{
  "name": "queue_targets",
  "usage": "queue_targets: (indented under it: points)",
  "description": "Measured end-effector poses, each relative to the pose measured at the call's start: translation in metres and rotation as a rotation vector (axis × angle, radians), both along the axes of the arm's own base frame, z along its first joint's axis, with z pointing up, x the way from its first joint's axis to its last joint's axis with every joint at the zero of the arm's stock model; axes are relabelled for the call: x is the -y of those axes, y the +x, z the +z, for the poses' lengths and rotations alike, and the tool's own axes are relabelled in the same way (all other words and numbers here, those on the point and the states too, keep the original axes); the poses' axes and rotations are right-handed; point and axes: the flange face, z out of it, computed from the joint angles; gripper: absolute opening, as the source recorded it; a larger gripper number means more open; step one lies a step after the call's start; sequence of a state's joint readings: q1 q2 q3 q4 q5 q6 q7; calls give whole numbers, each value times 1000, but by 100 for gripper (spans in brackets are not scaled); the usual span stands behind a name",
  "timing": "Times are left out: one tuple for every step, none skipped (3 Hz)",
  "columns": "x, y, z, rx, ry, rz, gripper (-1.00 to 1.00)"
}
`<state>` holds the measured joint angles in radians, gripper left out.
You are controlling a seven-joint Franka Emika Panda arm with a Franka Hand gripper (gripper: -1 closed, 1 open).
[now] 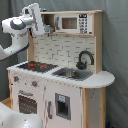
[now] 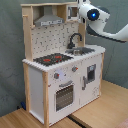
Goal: Play with the kitchen
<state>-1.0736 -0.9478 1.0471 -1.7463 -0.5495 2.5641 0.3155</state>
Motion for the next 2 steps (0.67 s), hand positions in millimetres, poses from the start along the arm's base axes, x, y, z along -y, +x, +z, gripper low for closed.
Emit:
queue_targets:
  points:
    - [-35,-33,0,-12,-4,55,100]
    - [-48,-54,-3,-42,6,35,100]
